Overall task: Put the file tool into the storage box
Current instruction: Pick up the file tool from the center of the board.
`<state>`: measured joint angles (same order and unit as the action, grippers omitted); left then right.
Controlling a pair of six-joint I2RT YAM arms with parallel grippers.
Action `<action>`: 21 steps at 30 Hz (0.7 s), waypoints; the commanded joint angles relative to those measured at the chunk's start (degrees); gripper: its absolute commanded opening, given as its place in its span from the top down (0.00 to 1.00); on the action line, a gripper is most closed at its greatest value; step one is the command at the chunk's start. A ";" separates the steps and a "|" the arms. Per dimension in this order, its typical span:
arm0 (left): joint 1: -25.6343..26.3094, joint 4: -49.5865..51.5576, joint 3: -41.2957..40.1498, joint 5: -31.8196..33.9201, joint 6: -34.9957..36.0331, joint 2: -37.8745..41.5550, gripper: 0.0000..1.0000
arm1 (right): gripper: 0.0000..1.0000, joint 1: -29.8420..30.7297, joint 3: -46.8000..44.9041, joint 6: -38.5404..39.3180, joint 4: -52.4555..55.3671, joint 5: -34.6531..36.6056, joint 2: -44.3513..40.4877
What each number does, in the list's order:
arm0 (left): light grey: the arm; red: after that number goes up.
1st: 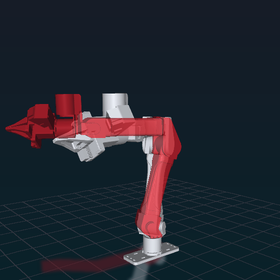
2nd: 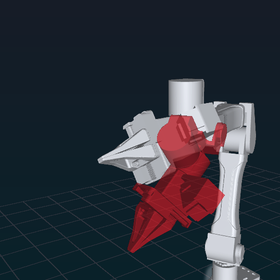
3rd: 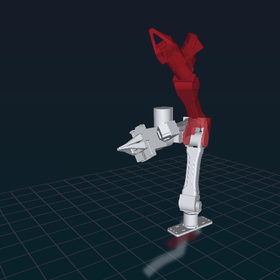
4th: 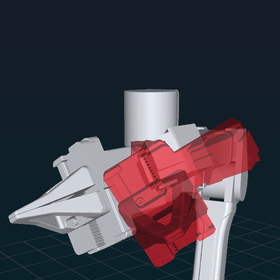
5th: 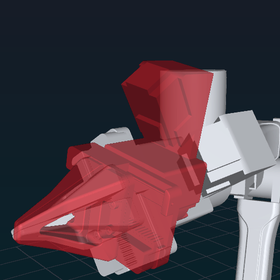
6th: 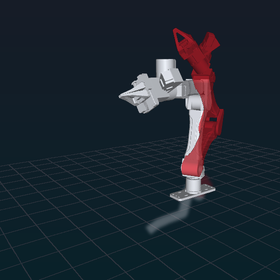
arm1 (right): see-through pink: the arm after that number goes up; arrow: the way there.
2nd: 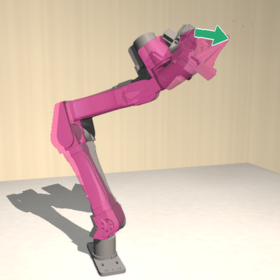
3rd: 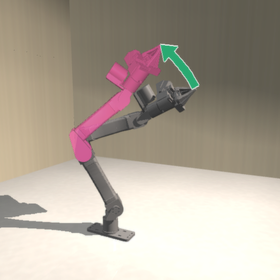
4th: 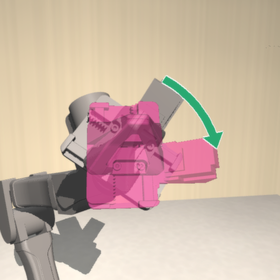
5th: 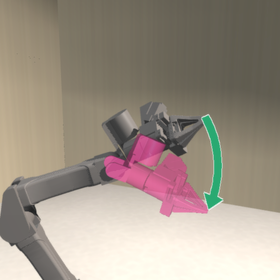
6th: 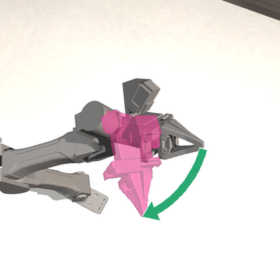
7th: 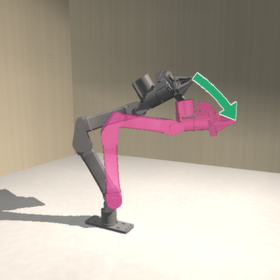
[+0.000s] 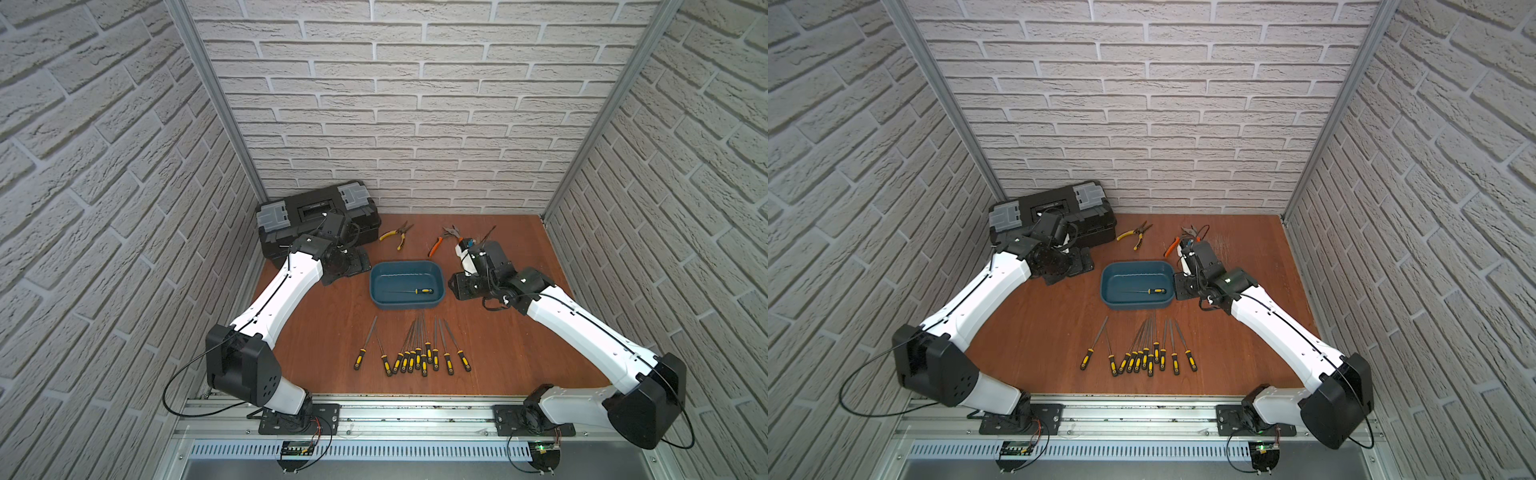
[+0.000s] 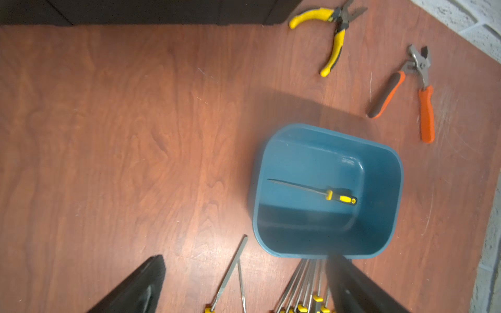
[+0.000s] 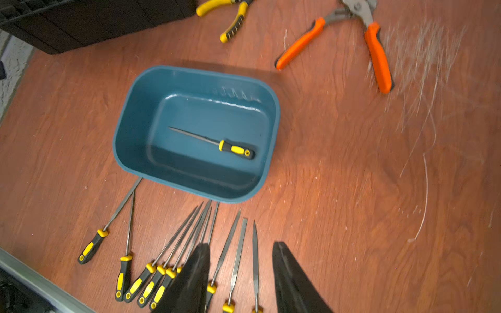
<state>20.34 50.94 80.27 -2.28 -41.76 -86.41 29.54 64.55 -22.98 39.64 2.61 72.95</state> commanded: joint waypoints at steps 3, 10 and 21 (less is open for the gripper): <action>0.65 -2.60 -0.40 -3.82 1.02 -0.36 0.02 | 0.60 0.51 -7.90 -10.79 1.08 -0.74 -7.54; 0.67 0.11 -0.37 -6.29 2.66 -0.23 0.02 | 0.58 2.59 -18.60 -18.11 1.91 -0.06 -14.85; -1.39 -0.96 -5.37 -8.16 4.25 3.77 0.02 | 0.51 9.11 -23.49 -24.60 2.40 0.51 -11.38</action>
<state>19.92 50.61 76.36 -9.28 -39.00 -84.79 37.32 41.58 -44.53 42.94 1.91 61.06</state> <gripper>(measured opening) 0.983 0.493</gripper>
